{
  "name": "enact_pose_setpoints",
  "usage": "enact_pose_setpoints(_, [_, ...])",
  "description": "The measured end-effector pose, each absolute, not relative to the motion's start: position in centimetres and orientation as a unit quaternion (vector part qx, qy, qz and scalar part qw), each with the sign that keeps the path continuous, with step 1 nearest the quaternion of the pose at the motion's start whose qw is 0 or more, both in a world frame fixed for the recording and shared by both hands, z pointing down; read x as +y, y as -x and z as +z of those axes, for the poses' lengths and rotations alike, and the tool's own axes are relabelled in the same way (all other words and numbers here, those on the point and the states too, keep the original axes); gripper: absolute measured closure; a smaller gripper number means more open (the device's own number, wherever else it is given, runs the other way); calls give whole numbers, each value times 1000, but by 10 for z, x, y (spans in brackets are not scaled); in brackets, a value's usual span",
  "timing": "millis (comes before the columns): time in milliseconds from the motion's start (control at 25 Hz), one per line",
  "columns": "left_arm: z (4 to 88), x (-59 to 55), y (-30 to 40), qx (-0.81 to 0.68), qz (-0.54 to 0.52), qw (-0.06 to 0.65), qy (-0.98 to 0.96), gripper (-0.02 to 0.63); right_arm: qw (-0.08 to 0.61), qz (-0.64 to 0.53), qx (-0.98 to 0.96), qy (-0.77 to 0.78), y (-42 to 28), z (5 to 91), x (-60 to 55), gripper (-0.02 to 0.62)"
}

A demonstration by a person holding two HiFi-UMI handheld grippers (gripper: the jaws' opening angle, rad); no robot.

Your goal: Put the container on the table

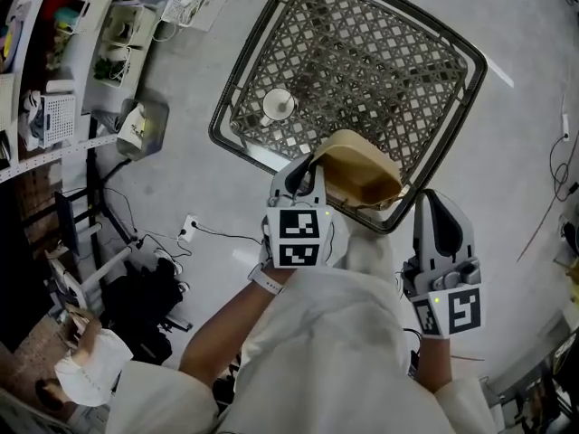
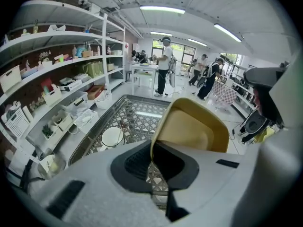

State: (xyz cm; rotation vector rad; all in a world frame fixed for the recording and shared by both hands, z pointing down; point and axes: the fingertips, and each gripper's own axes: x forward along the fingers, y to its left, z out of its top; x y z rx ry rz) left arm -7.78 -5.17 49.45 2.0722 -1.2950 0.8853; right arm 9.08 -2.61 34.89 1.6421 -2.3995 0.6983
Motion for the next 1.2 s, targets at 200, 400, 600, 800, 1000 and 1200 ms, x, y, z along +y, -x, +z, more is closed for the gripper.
enact_pose_setpoints(200, [529, -58, 79, -486, 335, 294, -752, 572, 81, 247, -794, -550, -94, 363, -21, 578])
enact_pose_setpoints(400, [565, -60, 76, -490, 342, 326, -733, 572, 86, 258, -790, -550, -97, 375, -18, 578])
enact_pose_setpoints(600, [603, -59, 77, -501, 346, 358, -708, 572, 91, 263, -790, -546, -98, 383, -15, 578])
enact_pose_setpoints(800, [631, -59, 82, -507, 363, 367, -691, 572, 97, 269, -787, -547, -99, 389, -12, 578])
enact_pose_setpoints(1000, [651, -60, 83, -505, 368, 369, -688, 572, 101, 274, -783, -549, -100, 396, -8, 578])
enact_pose_setpoints(1200, [670, -63, 81, -503, 367, 375, -686, 572, 106, 278, -779, -553, -105, 401, -5, 578])
